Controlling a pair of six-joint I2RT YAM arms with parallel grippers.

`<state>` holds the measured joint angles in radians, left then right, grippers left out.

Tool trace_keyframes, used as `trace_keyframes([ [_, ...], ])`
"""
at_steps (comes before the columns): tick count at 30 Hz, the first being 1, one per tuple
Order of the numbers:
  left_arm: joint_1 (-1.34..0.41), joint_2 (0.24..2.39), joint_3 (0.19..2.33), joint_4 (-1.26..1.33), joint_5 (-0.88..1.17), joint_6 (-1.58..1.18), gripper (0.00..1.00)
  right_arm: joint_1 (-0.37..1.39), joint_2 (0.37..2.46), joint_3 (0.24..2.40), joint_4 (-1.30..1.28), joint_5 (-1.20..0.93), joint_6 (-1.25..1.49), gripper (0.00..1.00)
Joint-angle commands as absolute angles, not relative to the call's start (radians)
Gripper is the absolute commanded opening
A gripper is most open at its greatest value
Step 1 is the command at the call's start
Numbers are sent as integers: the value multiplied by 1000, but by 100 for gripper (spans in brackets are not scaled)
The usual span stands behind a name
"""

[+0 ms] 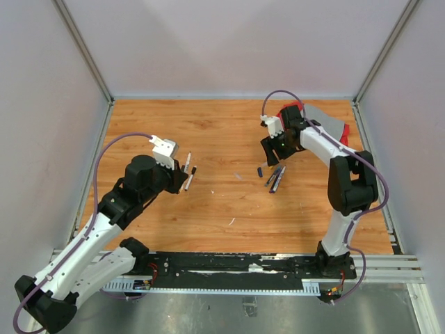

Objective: Insert the pens into the pen caps
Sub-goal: Pick up the pen cap from the center of the board.

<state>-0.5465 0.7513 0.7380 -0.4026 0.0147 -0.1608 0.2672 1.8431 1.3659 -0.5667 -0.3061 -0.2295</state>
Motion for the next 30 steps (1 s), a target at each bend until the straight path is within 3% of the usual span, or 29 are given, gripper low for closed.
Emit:
trace_keyframes([
  [1,-543,751,727,-389,15,-146,1,257,1889,1437,-653,-278,-374,64],
  [20,-543,781,723,-377,13,-140,1,258,2072,1576,-735,-299,-447,68],
  [30,-543,787,721,-372,13,-140,1,263,2129,1628,-760,-310,-459,64],
])
